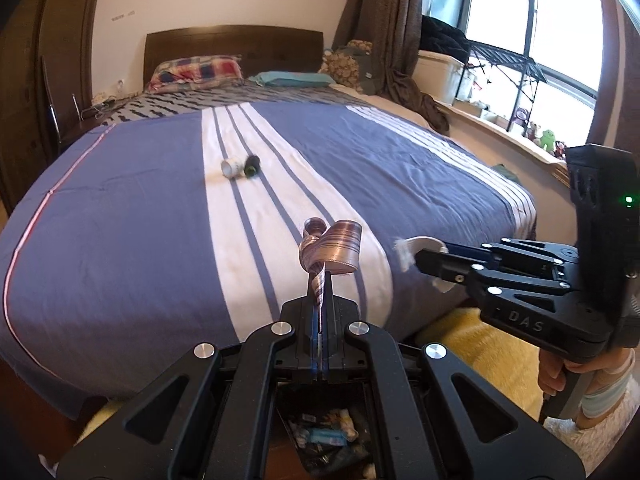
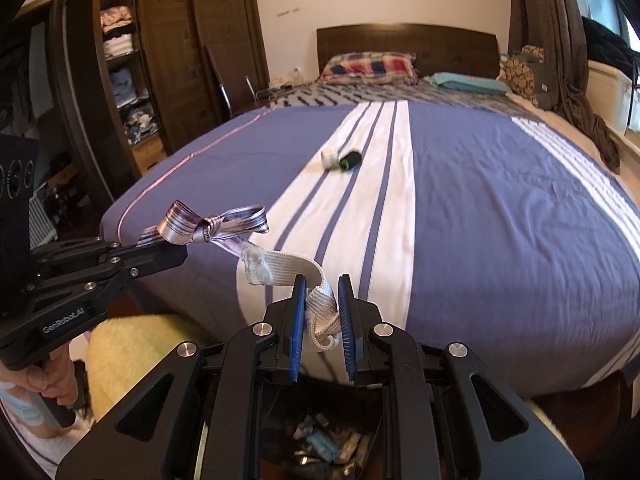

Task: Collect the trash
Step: 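Lower the ribbon and strap into the floor bin and open both tools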

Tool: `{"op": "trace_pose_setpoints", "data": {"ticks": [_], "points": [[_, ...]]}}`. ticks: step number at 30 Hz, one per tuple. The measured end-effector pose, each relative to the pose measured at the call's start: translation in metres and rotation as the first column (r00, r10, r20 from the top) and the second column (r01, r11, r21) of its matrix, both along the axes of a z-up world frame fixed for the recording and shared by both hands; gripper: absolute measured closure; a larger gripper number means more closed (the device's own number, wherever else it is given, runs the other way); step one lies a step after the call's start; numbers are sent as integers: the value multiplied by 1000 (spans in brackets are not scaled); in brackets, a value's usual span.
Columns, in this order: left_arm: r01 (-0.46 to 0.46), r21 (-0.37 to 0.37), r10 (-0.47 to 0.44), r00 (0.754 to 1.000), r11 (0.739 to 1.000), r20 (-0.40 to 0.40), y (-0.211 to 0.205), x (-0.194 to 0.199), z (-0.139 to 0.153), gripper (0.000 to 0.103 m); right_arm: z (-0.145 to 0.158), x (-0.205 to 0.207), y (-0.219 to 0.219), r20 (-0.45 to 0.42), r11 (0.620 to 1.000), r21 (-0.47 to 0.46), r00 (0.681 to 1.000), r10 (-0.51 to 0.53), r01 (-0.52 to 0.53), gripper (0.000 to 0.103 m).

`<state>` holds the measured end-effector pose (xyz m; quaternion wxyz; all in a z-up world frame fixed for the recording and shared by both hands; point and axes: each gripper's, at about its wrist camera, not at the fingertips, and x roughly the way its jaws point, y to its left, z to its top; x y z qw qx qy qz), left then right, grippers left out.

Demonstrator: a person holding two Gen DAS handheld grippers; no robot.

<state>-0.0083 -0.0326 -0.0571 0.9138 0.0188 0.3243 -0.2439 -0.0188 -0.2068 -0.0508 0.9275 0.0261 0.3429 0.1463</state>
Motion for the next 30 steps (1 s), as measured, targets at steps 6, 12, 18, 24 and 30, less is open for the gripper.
{"op": "trace_pose_setpoints", "data": {"ticks": [6, 12, 18, 24, 30], "points": [[11, 5, -11, 998, 1000, -66, -2, -9, -27, 103, -27, -10, -2, -65, 1000, 0, 998, -4, 4, 86], [14, 24, -9, 986, 1000, -167, -4, -8, -65, 103, -69, -12, -2, -163, 1000, -11, 986, -15, 13, 86], [13, 63, 7, 954, 998, -300, -5, -1, -124, 103, -105, -10, -1, -252, 1000, -16, 968, -20, 16, 86], [19, 95, 21, 916, 995, -401, -10, 4, -172, 103, -145, -6, -1, -352, 1000, -6, 936, -24, 23, 86], [47, 103, 11, 866, 994, -500, -15, 10, -215, 103, -181, -1, 0, -444, 999, -2, 895, -30, 33, 86]]}}
